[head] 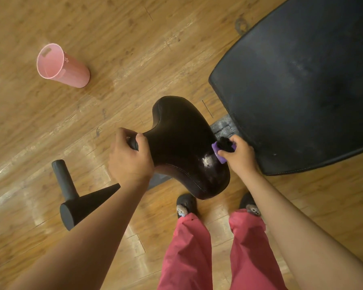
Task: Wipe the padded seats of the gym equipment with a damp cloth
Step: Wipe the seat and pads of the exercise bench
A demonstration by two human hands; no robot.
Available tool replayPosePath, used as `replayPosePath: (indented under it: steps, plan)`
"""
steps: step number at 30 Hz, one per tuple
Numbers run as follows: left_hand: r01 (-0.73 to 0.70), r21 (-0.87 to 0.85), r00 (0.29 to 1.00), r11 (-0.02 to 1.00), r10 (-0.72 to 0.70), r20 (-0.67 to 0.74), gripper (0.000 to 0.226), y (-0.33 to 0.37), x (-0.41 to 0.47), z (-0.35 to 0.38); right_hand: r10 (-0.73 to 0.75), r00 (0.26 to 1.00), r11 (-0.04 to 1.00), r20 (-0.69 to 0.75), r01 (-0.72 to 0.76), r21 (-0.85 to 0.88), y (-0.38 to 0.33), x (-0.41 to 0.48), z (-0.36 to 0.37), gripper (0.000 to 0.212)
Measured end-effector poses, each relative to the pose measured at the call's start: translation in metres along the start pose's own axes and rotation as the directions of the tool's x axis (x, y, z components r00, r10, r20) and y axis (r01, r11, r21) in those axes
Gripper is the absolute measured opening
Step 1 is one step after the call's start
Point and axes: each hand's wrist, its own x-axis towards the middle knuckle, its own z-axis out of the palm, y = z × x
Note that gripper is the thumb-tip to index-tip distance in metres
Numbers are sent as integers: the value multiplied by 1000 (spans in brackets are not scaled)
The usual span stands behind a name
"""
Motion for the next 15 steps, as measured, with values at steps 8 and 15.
replayPosePath:
  steps: [8, 15]
  plan:
    - [-9, -2, 1000, 1000, 9, 21, 25, -3, 1, -3, -226, 973, 972, 46, 222, 79, -20, -51, 5, 26]
    - [-40, 12, 999, 999, 40, 22, 24, -7, 3, 0, -90, 996, 996, 9, 90, -22, 1, -43, -5, 23]
